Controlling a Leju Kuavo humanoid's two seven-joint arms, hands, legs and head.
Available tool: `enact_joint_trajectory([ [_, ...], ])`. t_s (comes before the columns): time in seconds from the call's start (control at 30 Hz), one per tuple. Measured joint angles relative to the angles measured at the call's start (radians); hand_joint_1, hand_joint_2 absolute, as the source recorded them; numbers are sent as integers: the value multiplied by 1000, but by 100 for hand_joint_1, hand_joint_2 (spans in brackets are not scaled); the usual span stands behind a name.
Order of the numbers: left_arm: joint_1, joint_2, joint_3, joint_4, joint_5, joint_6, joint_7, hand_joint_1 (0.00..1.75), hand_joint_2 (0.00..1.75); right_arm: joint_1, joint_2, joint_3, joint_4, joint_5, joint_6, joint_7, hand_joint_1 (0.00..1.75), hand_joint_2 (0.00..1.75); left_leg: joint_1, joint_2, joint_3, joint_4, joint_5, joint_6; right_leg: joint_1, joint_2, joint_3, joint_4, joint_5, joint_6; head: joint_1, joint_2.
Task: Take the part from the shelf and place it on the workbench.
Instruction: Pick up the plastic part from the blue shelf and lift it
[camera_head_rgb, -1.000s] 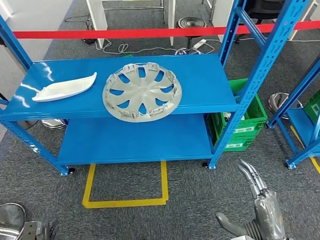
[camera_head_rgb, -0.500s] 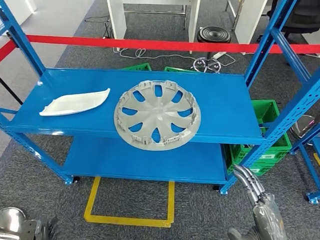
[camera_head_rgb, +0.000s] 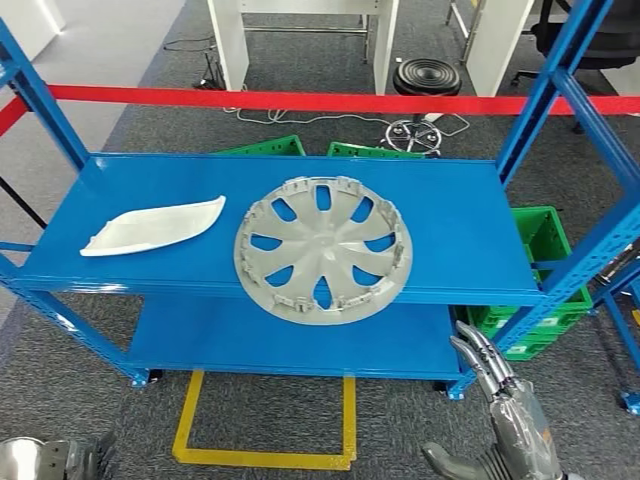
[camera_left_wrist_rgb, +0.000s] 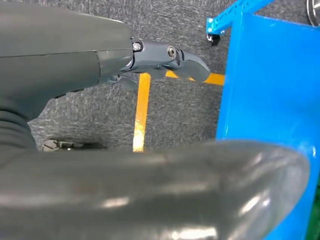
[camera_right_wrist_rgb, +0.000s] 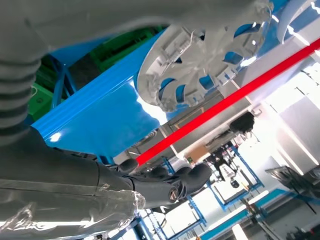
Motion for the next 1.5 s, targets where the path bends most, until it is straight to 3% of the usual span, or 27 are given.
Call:
enact_joint_trajectory([
  [0.07, 1, -1, 0, 0, -1, 3, 0, 0, 0, -5, -1, 5, 5, 4, 8, 14, 0, 175, 2, -6, 2, -3, 19, 6, 1, -4, 8, -7, -19, -12, 4, 0],
  [0.17, 0, 0, 0, 0, -1, 8, 1, 0, 0, -12, -2, 11, 14, 11, 16, 28, 0, 175, -1, -9, 4, -3, 22, 19, 4, -5, 15, -18, -8, -59, 7, 0],
  [0.2, 0, 0, 0, 0, -1, 9, 1, 0, 0, -15, -2, 13, 17, 16, 22, 35, 0, 175, -3, -10, 4, -3, 21, 22, 3, -5, 16, -22, 2, -68, 7, 0],
  [0.23, 0, 0, 0, 0, 0, 9, 1, 0, 0, -19, -2, 15, 21, 24, 29, 45, 0, 175, -5, -10, 4, -3, 20, 25, 3, -5, 18, -26, 9, -68, 7, 0],
  [0.27, 0, 0, 0, 0, 0, 11, 1, 0, 0, -24, -2, 17, 25, 35, 40, 57, 0, 175, -6, -10, 5, -3, 20, 28, 2, -5, 20, -31, 14, -56, 7, 0],
  [0.37, -1, 4, 0, 0, 1, 17, 1, 0, 0, -44, -1, 23, 45, 73, 81, 97, 0, 175, -15, -10, 2, 4, 14, 41, -7, -5, 33, -50, 24, 11, 6, 0],
  [0.43, -3, 8, -1, 0, 2, 22, 2, 0, 0, -58, 3, 27, 60, 92, 106, 119, 0, 175, -19, -11, 0, 2, 10, 52, -13, -5, 41, -53, 31, 43, 5, 0],
  [0.5, -5, 11, -4, 1, 3, 26, 3, 0, 0, -73, 10, 30, 72, 104, 128, 135, 0, 175, -19, -12, 6, -11, 8, 67, -17, -6, 40, -47, 39, 59, 5, 0],
  [0.53, -6, 12, -6, 1, 5, 28, 3, 0, 0, -81, 15, 31, 78, 108, 138, 140, 0, 175, -18, -12, 13, -18, 9, 74, -18, -6, 35, -33, 33, 60, 6, 0],
  [0.6, -7, 13, -10, 2, 9, 31, 3, 0, 0, -97, 22, 33, 88, 114, 154, 147, 0, 175, -17, -13, 25, -23, 13, 81, -15, -6, -6, 41, -15, 47, 10, 0],
  [0.67, -7, 15, -16, 2, 14, 35, 3, 0, 0, -106, 29, 33, 102, 117, 171, 152, 0, 175, -22, -14, 28, -23, 10, 82, -8, -3, -82, 183, -79, 37, 13, 0],
  [0.73, -7, 17, -20, 5, 16, 39, 4, 0, 0, -108, 37, 33, 117, 119, 185, 153, 0, 175, -26, -16, 32, -22, 6, 78, -6, -3, -132, 260, -95, 37, 14, 0],
  [0.77, -7, 17, -22, 7, 17, 41, 4, 0, 0, -109, 41, 33, 123, 120, 191, 153, 0, 175, -25, -18, 36, -21, 2, 73, -6, -3, -127, 239, -73, 35, 13, 0],
  [0.83, -7, 18, -28, 10, 23, 46, 6, 0, 0, -115, 48, 33, 134, 122, 203, 154, 0, 175, -20, -21, 49, -17, -8, 58, -7, -1, -70, 115, -2, 34, 14, 0],
  [0.87, -7, 19, -32, 11, 27, 49, 7, 0, 0, -119, 53, 33, 140, 123, 209, 154, 0, 175, -18, -22, 54, -14, -14, 49, -5, 0, -44, 58, 10, 30, 15, 0],
  [0.93, -8, 23, -38, 12, 33, 52, 8, 0, 0, -122, 60, 33, 150, 124, 217, 155, 0, 175, -18, -23, 57, -9, -22, 32, -1, 3, -20, 14, 6, 15, 15, 0],
  [1.0, -7, 25, -44, 14, 35, 54, 9, 0, 0, -124, 66, 33, 157, 126, 223, 155, 0, 175, -18, -23, 60, -7, -24, 19, 1, 3, -17, 19, 5, -5, 13, 0],
  [1.07, -8, 27, -51, 17, 36, 57, 10, 0, 0, -128, 71, 33, 164, 131, 233, 156, 0, 175, -17, -20, 51, 19, -34, 11, 1, 4, -10, 20, 5, -17, 10, 0],
  [1.13, -10, 29, -58, 18, 40, 61, 10, 0, 0, -136, 76, 34, 171, 138, 244, 157, 0, 175, -17, -18, -7, 117, -71, 7, 2, 3, -1, 19, 1, -26, 7, 0],
  [1.2, -9, 32, -65, 20, 47, 67, 12, 0, 0, -143, 83, 35, 180, 143, 256, 159, 0, 175, -19, -18, -95, 245, -119, 6, 5, 3, 5, 19, -6, -33, 5, 0],
  [1.23, -7, 33, -69, 21, 51, 70, 14, 0, 0, -145, 87, 36, 185, 145, 262, 159, 0, 175, -20, -18, -127, 278, -127, 8, 7, 3, 10, 19, -11, -36, 5, 0],
  [1.27, -6, 35, -74, 23, 57, 74, 16, 0, 0, -148, 91, 37, 190, 147, 267, 159, 0, 175, -21, -18, -143, 277, -117, 11, 8, 4, 18, 19, -17, -37, 4, 0],
  [1.3, -5, 37, -78, 25, 63, 79, 18, 0, 0, -151, 94, 37, 194, 147, 273, 159, 0, 175, -21, -18, -141, 242, -83, 15, 8, 5, 27, 19, -24, -36, 4, 0],
  [1.37, -4, 41, -88, 28, 73, 88, 21, 0, 0, -158, 101, 39, 204, 149, 283, 158, 0, 175, -22, -16, -113, 119, 15, 23, 10, 6, 46, 21, -40, -29, 4, 0],
  [1.4, -3, 43, -93, 30, 78, 92, 22, 0, 0, -161, 104, 40, 210, 149, 287, 157, 0, 175, -23, -15, -102, 70, 47, 25, 12, 7, 52, 22, -49, -24, 4, 0],
  [1.43, -2, 45, -98, 32, 82, 95, 24, 0, 0, -164, 106, 41, 216, 149, 290, 156, 0, 175, -23, -14, -96, 42, 68, 27, 15, 7, 54, 24, -59, -17, 3, 0],
  [1.5, 0, 46, -107, 35, 87, 100, 26, 0, 0, -169, 108, 44, 225, 149, 292, 155, 0, 175, -24, -14, -94, 33, 74, 32, 17, 9, 57, 20, -74, -7, 4, 0],
])
